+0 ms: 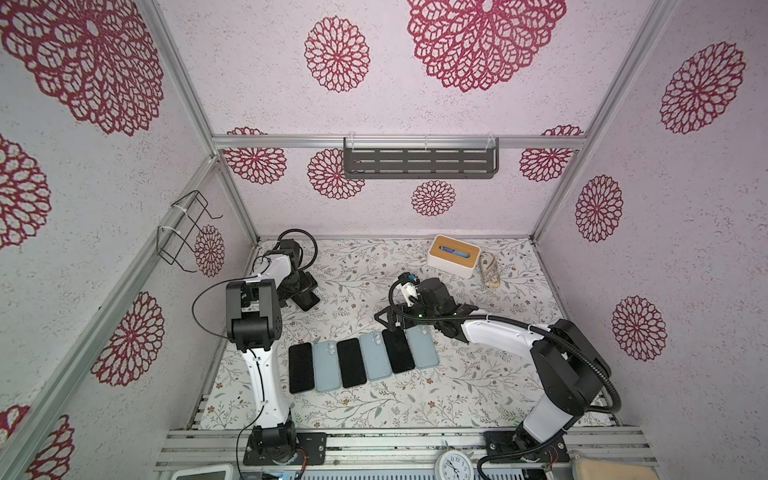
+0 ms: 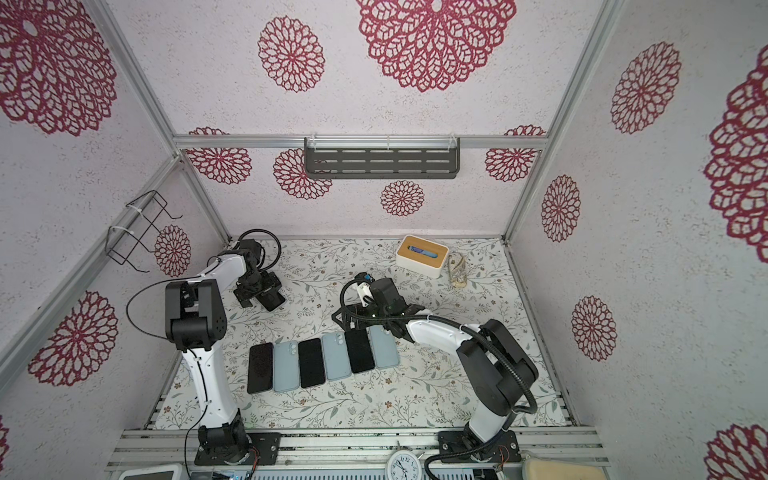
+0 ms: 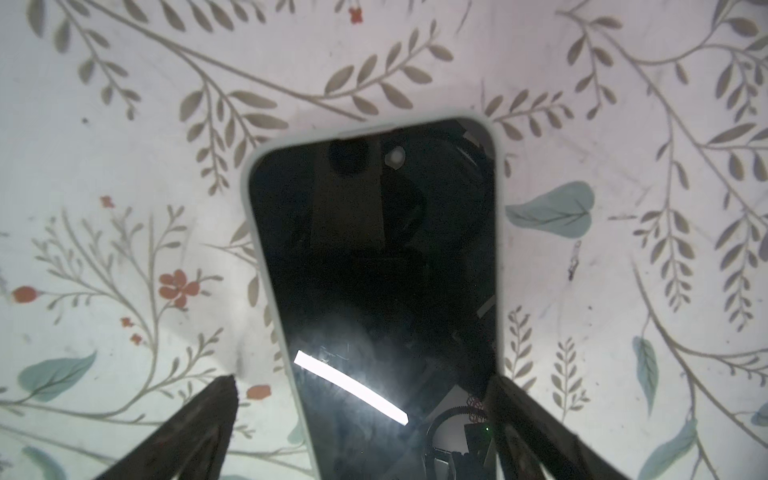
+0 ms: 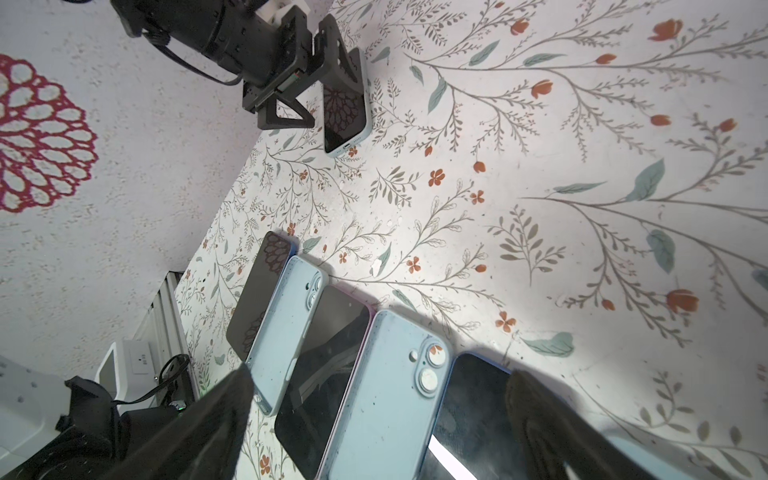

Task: Take the phone out of the phone case

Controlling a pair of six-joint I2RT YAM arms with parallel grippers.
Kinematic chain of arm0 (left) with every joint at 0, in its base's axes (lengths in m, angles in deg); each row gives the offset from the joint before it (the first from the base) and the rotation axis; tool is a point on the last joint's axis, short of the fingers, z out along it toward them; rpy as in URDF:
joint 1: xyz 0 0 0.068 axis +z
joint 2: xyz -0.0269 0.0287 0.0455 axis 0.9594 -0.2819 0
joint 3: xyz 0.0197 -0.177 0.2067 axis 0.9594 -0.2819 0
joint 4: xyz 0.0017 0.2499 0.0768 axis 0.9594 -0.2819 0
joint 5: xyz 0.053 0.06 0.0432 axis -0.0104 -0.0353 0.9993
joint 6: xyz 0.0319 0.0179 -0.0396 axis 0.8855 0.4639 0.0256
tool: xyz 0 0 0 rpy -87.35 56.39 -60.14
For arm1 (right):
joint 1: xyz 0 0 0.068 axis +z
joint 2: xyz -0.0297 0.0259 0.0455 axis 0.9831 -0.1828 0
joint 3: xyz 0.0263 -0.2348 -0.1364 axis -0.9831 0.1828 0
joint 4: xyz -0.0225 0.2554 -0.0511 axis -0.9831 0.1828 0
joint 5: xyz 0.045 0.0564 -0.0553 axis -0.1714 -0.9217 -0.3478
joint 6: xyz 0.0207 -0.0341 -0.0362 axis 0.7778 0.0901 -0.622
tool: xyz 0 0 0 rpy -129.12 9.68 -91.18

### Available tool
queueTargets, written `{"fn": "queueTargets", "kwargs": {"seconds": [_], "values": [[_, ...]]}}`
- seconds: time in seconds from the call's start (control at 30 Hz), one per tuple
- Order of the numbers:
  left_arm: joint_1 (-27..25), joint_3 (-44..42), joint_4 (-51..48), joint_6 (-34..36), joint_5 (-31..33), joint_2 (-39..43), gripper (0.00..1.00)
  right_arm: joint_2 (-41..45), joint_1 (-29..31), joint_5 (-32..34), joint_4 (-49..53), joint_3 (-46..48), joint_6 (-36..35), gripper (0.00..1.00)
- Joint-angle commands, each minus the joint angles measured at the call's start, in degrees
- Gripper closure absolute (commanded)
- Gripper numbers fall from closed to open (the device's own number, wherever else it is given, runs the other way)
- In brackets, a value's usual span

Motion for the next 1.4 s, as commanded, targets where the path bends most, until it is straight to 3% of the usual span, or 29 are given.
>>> {"fn": "queueTargets", "kwargs": {"seconds": [0.0,0.2,0.43,0.53,0.73,0.83,1.13,1.37], "values": [[0.4,1.4,-1.4,-0.4,0.9,-2.8,0.03,-0.6,0.3,-1.7,-2.3,-2.2,-1.2,0.02],[0.4,5.5,-4.2,-0.4,0.9,-5.7,0.00,-1.8,0.3,-2.3,-2.9,-2.7,-1.2,0.02],[0.6,9.9,-8.3,0.0,0.9,-8.6,0.05,-3.7,0.3,-3.2,-3.8,-4.0,-0.9,0.02],[0.7,10.1,-8.8,0.0,0.7,-8.9,0.11,-4.9,0.2,-3.8,-4.2,-5.0,0.0,0.02],[0.7,7.7,-7.6,0.2,0.3,-7.5,0.15,-7.5,-0.1,-5.7,-7.2,-6.9,2.9,0.02],[0.8,5.7,-6.3,0.5,-0.6,-6.0,0.23,-9.1,-0.6,-6.7,-8.6,-8.1,4.8,0.02],[0.5,1.4,-4.7,0.8,-2.8,-4.2,0.25,-13.7,-1.0,-9.5,-11.4,-11.5,7.8,0.02],[0.1,0.7,-4.7,0.8,-2.8,-3.1,0.12,-14.4,-1.0,-10.1,-9.8,-12.7,6.9,0.01]]}}
